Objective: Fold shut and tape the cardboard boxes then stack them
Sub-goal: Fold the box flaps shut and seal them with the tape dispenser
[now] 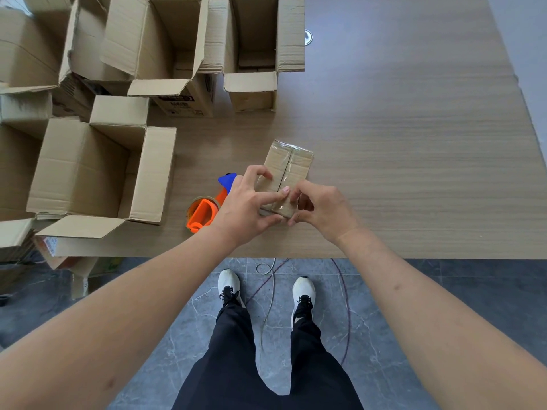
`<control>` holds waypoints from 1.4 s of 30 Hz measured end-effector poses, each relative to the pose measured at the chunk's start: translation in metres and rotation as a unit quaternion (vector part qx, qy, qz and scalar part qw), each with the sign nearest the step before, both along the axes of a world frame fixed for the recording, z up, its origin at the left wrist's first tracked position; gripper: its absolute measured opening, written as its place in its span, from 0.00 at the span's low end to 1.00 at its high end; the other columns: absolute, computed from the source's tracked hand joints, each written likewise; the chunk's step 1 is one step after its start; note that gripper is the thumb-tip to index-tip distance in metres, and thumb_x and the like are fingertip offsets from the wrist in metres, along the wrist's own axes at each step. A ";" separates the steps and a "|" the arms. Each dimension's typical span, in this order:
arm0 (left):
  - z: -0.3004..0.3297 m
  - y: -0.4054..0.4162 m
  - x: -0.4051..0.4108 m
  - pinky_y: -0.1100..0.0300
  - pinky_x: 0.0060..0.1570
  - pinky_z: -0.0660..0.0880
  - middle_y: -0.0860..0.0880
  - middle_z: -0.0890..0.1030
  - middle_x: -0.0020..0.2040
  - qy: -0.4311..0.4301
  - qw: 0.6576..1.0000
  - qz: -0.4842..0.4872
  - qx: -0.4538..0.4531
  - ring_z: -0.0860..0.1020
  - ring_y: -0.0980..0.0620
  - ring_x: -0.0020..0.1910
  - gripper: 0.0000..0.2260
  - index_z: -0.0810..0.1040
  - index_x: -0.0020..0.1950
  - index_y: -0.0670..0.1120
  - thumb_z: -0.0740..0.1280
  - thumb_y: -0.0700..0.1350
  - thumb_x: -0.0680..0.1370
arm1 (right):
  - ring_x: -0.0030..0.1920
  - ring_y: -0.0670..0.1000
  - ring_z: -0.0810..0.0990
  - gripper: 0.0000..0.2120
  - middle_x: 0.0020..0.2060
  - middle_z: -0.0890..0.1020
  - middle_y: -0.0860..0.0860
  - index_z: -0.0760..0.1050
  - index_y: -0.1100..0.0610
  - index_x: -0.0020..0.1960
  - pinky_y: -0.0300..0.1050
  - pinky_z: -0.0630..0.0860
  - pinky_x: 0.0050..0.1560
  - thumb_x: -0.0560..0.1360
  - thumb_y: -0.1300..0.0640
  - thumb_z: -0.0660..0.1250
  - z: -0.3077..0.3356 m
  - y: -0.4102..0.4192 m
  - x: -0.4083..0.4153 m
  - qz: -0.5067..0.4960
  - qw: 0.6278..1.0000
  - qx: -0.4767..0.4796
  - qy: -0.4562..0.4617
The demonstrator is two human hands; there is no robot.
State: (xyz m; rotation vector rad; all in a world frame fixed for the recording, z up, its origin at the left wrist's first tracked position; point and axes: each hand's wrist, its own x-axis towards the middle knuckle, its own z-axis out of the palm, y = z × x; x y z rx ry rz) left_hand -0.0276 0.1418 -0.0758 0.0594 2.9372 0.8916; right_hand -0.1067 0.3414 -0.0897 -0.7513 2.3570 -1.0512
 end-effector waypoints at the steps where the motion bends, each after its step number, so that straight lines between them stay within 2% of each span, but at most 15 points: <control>1: 0.000 0.002 0.001 0.47 0.57 0.73 0.43 0.70 0.66 0.004 1.000 0.006 0.002 0.69 0.42 0.51 0.25 0.83 0.66 0.53 0.82 0.49 0.70 | 0.39 0.50 0.77 0.22 0.36 0.78 0.44 0.75 0.50 0.48 0.55 0.77 0.43 0.62 0.55 0.84 0.000 0.000 -0.001 0.007 1.000 0.003 0.002; 4: -0.001 0.008 0.003 0.46 0.57 0.72 0.42 0.70 0.66 0.014 1.000 0.018 0.013 0.69 0.44 0.49 0.25 0.83 0.66 0.52 0.81 0.48 0.70 | 0.42 0.50 0.79 0.21 0.40 0.79 0.44 0.76 0.52 0.52 0.54 0.79 0.47 0.66 0.58 0.83 0.003 0.008 0.000 0.036 0.999 -0.007 0.019; 6: -0.003 0.008 0.006 0.47 0.58 0.73 0.41 0.69 0.66 0.019 0.999 -0.004 0.027 0.68 0.49 0.49 0.26 0.81 0.69 0.50 0.80 0.46 0.72 | 0.43 0.49 0.81 0.19 0.43 0.81 0.47 0.79 0.55 0.55 0.51 0.81 0.49 0.68 0.64 0.81 0.004 0.016 0.003 0.034 0.999 -0.018 0.026; 9: -0.006 0.002 0.012 0.56 0.54 0.75 0.44 0.67 0.65 0.020 0.997 -0.056 0.053 0.66 0.60 0.46 0.25 0.79 0.71 0.48 0.78 0.48 0.75 | 0.44 0.46 0.84 0.19 0.45 0.83 0.49 0.81 0.55 0.58 0.47 0.82 0.52 0.70 0.67 0.78 0.004 0.027 0.002 -0.017 1.000 -0.013 0.010; 11: -0.008 -0.002 0.015 0.56 0.52 0.76 0.46 0.67 0.65 0.024 0.996 -0.072 0.054 0.68 0.62 0.44 0.25 0.79 0.71 0.49 0.77 0.49 0.75 | 0.44 0.45 0.85 0.20 0.46 0.85 0.49 0.82 0.53 0.60 0.46 0.82 0.54 0.71 0.67 0.77 0.002 0.031 0.001 -0.045 0.999 -0.008 0.007; 15: -0.014 0.002 0.016 0.50 0.44 0.79 0.44 0.68 0.65 0.043 0.996 -0.074 0.028 0.71 0.51 0.42 0.22 0.79 0.70 0.47 0.76 0.49 0.77 | 0.48 0.50 0.87 0.22 0.49 0.87 0.54 0.81 0.54 0.64 0.52 0.82 0.56 0.72 0.68 0.76 -0.001 0.027 0.011 -0.062 0.997 0.006 0.045; 19: -0.017 0.010 0.019 0.47 0.43 0.79 0.41 0.69 0.66 0.047 0.997 -0.053 0.030 0.74 0.45 0.44 0.22 0.79 0.70 0.46 0.75 0.46 0.77 | 0.52 0.59 0.85 0.22 0.52 0.86 0.57 0.80 0.57 0.65 0.58 0.80 0.55 0.72 0.64 0.77 0.003 0.023 0.013 -0.048 0.996 0.044 0.062; 23: -0.009 0.005 0.015 0.48 0.51 0.79 0.43 0.68 0.68 0.029 0.996 -0.081 0.035 0.73 0.48 0.45 0.25 0.77 0.73 0.45 0.76 0.47 0.77 | 0.48 0.55 0.81 0.26 0.55 0.79 0.53 0.80 0.57 0.62 0.54 0.79 0.51 0.67 0.53 0.82 0.012 0.017 0.014 -0.033 0.993 0.059 0.098; 26: -0.006 -0.010 0.014 0.47 0.60 0.76 0.46 0.74 0.69 0.028 0.994 -0.095 0.039 0.74 0.48 0.54 0.23 0.81 0.68 0.46 0.77 0.49 0.75 | 0.45 0.53 0.77 0.20 0.53 0.77 0.53 0.81 0.58 0.57 0.54 0.78 0.49 0.68 0.54 0.81 0.014 0.009 0.014 -0.045 0.991 0.069 0.103; 30: -0.010 -0.018 0.012 0.45 0.60 0.75 0.50 0.78 0.68 0.038 0.995 -0.091 0.010 0.75 0.44 0.57 0.18 0.85 0.62 0.48 0.78 0.50 0.74 | 0.45 0.51 0.75 0.21 0.51 0.77 0.53 0.81 0.58 0.56 0.55 0.77 0.51 0.66 0.54 0.82 0.014 0.008 0.010 -0.047 0.993 0.073 0.080; 33: -0.008 -0.015 0.011 0.43 0.60 0.75 0.49 0.78 0.68 0.037 0.995 -0.091 0.004 0.75 0.42 0.58 0.20 0.85 0.63 0.48 0.80 0.49 0.72 | 0.48 0.51 0.77 0.28 0.53 0.75 0.50 0.77 0.57 0.56 0.55 0.78 0.52 0.63 0.46 0.83 0.015 0.005 0.016 -0.046 0.993 0.087 0.063; 36: -0.003 -0.020 0.012 0.43 0.65 0.73 0.48 0.75 0.73 0.021 0.989 -0.139 -0.041 0.75 0.40 0.63 0.28 0.80 0.70 0.48 0.80 0.44 0.71 | 0.52 0.52 0.76 0.39 0.57 0.72 0.50 0.72 0.56 0.59 0.53 0.78 0.52 0.59 0.36 0.82 0.017 -0.004 0.026 -0.076 0.988 0.111 0.076; 37: 0.000 -0.024 0.012 0.43 0.67 0.72 0.49 0.73 0.75 0.020 0.986 -0.155 -0.057 0.74 0.40 0.65 0.29 0.78 0.72 0.48 0.79 0.42 0.72 | 0.56 0.53 0.76 0.42 0.60 0.71 0.51 0.71 0.57 0.62 0.54 0.77 0.56 0.59 0.35 0.82 0.016 -0.008 0.029 -0.084 0.986 0.117 0.087; 40: 0.004 -0.036 0.016 0.46 0.72 0.69 0.49 0.71 0.77 0.023 0.987 -0.150 -0.050 0.72 0.42 0.72 0.30 0.72 0.76 0.44 0.71 0.33 0.74 | 0.73 0.58 0.66 0.52 0.76 0.61 0.56 0.61 0.55 0.77 0.56 0.70 0.70 0.63 0.35 0.80 0.010 -0.023 0.034 -0.076 0.979 0.162 0.102; 42: 0.007 -0.041 0.019 0.47 0.75 0.67 0.47 0.71 0.77 0.025 0.994 -0.105 -0.031 0.70 0.42 0.75 0.29 0.72 0.77 0.43 0.67 0.30 0.75 | 0.76 0.62 0.63 0.54 0.79 0.54 0.59 0.53 0.52 0.81 0.57 0.68 0.71 0.65 0.38 0.78 0.006 -0.035 0.037 -0.069 0.975 0.190 0.097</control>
